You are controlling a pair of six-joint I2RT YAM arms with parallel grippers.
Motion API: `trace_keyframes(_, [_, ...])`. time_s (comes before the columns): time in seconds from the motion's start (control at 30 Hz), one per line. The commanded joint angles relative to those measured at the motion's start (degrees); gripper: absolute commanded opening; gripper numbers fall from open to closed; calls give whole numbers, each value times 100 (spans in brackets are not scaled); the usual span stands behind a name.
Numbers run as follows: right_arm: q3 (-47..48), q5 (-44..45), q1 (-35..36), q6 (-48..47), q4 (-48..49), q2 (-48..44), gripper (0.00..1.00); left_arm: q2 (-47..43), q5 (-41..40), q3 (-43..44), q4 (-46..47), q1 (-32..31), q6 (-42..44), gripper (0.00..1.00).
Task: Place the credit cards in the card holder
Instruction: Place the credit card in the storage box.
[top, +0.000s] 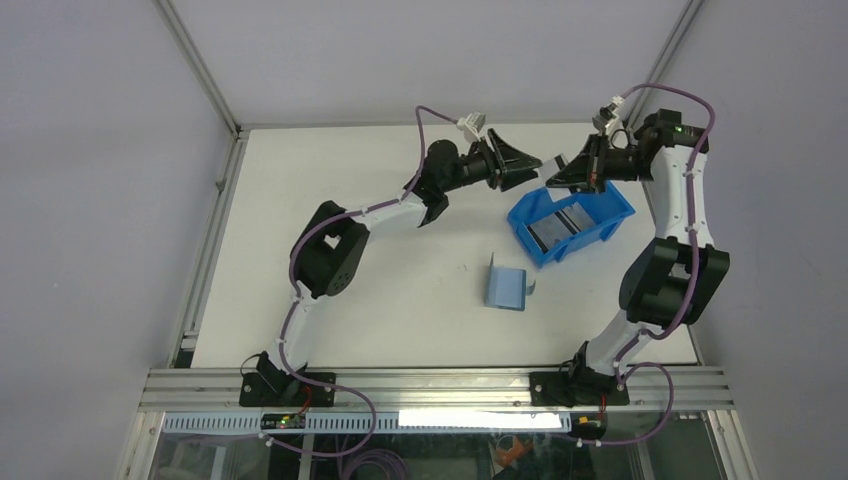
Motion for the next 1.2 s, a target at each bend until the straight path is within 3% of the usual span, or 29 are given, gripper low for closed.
trace_keyframes(0.0, [5,278,-399,-375,-18,128,0,-1301,-550,-887,-878,375,1151,61])
trace_keyframes(0.07, [-200,563,-542,-315,256,212,0,-1846,-840,-1390,-1208,476,1738,67])
trace_keyframes(0.27, [-885,1675,-775,76,1612,164,0,-3543,-1416,-2564,-2203,512,3243,72])
trace_keyframes(0.43, [-182,1952,-637,-1197,839,869,0,-4705,-1826,-3667,-2586,512,3960,79])
trace_keyframes(0.63, [155,2074,-408,-2081,614,1279,0,-5807,-2248,-4954,-2229,607,3700,93])
trace_keyframes(0.83, [59,2054,-242,-2616,674,1381,0,-6762,-2299,-5710,-2429,655,3565,95])
trace_keyframes(1.17, [121,1968,-118,-2470,779,1748,1,-7630,-2524,-6684,-2367,657,3122,94])
